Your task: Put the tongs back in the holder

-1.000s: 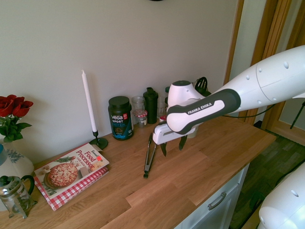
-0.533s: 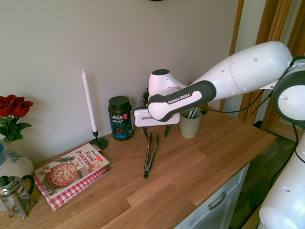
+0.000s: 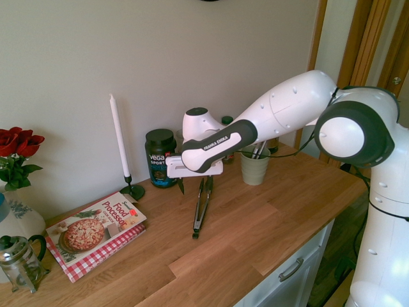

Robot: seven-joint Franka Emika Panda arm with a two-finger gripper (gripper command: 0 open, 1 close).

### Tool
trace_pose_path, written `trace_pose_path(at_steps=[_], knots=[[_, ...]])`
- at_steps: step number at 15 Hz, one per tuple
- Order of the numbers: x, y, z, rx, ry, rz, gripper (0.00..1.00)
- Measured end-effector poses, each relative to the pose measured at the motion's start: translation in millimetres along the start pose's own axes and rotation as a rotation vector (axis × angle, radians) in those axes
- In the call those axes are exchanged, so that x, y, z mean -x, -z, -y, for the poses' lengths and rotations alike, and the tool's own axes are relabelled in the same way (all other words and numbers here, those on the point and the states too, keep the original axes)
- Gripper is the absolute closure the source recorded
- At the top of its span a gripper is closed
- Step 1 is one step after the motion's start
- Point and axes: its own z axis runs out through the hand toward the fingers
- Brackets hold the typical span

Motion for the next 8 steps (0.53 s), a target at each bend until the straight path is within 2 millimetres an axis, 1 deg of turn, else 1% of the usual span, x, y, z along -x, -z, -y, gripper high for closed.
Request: trace_pose_path(at_steps=[2, 8], knots=[[-0.2, -8.0, 0.4, 0.007, -0.009, -0.002, 1.0], [0.8, -6.5, 2.7, -0.003, -0.023, -0.003, 1.0]])
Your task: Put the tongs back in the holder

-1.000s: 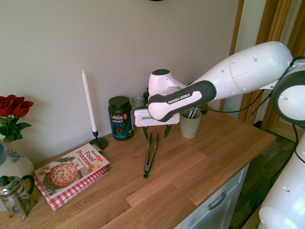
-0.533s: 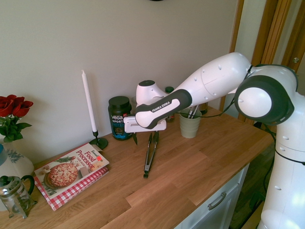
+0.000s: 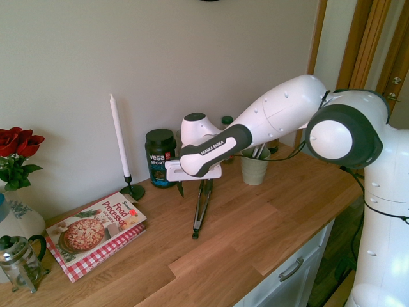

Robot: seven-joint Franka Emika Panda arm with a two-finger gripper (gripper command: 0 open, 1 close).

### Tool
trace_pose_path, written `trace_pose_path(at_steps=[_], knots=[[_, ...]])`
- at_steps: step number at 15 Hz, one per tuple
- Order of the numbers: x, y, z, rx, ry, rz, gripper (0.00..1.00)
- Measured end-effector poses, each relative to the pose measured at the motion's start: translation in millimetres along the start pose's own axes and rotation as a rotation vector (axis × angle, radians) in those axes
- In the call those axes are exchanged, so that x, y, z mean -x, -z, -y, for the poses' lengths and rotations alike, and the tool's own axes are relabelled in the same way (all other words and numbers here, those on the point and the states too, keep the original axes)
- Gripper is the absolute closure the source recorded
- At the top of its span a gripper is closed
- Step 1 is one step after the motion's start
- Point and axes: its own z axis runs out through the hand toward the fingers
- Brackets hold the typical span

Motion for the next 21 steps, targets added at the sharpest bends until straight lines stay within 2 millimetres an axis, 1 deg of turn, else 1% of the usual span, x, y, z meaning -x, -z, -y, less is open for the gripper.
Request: trace_pose_path(at_steps=[6, 15, 19, 21], knots=[[-8, -8, -1, 0.004, -0.013, -0.001, 1.0], [-13, -22, -12, 0.012, -0.02, 0.005, 1.0], [-21, -21, -13, 0.01, -0.014, 0.001, 1.0], [-23, -13, -11, -0.011, 0.032, -0.003, 1.0]])
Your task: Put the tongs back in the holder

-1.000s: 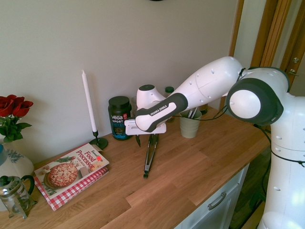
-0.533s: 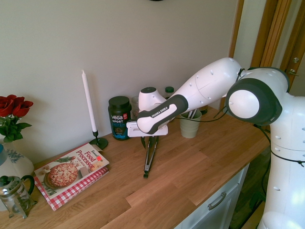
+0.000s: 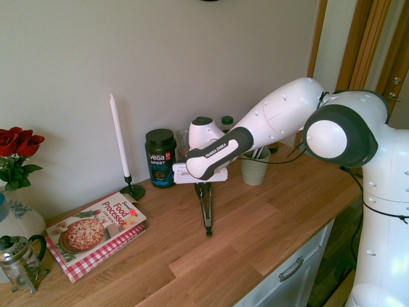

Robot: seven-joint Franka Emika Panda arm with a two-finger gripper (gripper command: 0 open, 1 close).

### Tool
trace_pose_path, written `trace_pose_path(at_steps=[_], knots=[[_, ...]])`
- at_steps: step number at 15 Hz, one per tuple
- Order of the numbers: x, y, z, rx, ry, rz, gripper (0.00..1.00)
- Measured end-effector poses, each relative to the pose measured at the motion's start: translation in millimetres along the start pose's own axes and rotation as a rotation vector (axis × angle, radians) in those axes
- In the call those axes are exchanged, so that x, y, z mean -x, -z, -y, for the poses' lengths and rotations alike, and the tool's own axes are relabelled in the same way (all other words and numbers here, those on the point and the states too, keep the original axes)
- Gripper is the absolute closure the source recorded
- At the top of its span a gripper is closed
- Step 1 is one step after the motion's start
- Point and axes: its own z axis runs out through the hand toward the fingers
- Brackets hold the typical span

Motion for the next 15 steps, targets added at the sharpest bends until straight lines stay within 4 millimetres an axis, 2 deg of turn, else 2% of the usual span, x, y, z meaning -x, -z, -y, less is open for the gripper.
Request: trace_pose_path(at_steps=[2, 3, 7, 10, 12, 15], knots=[[-2, 27, 2, -0.035, 0.043, -0.011, 1.0], [-3, 53, 3, -0.061, 0.06, -0.023, 1.0], [-11, 189, -11, -0.16, 0.086, -0.062, 1.0], [-17, 273, -29, -0.182, 0.102, -0.263, 1.0], [-21, 309, -45, -0.173, 0.103, -0.405, 1.0], [-21, 351, -65, -0.188, 0.094, -0.611, 1.0]])
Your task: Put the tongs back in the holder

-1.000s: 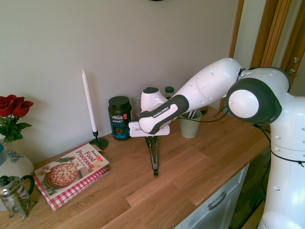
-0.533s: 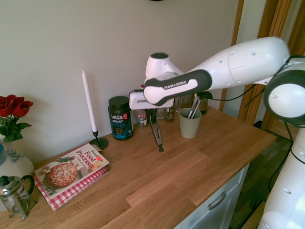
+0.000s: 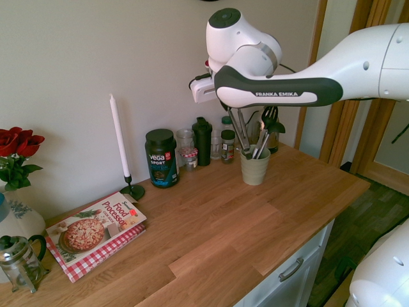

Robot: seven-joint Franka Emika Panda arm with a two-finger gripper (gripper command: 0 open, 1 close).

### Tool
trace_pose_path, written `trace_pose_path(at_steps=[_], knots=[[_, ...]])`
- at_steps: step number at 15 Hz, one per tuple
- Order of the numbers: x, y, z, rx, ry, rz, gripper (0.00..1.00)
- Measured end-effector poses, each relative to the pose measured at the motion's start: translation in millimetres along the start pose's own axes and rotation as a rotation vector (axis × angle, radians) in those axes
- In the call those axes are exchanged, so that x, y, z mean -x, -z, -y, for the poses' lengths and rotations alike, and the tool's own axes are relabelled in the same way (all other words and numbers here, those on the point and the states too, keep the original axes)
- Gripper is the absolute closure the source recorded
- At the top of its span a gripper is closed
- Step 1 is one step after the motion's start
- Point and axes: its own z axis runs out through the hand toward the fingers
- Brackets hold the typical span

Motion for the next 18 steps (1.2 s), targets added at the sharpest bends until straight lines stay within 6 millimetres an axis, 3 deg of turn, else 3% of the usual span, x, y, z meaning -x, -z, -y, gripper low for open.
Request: trace_pose_path(at_steps=[2, 4, 7, 11, 15, 18], knots=[[-10, 13, -6, -0.006, -0.008, -0.132, 1.0], [-12, 4, -11, 0.011, -0.005, -0.263, 1.0], [-5, -36, -26, 0.045, -0.003, -0.416, 1.0], [-10, -92, -42, 0.04, -0.025, -0.412, 1.0], [-17, -148, -46, 0.032, -0.034, -0.383, 1.0], [-17, -186, -36, 0.022, -0.042, -0.358, 1.0]])
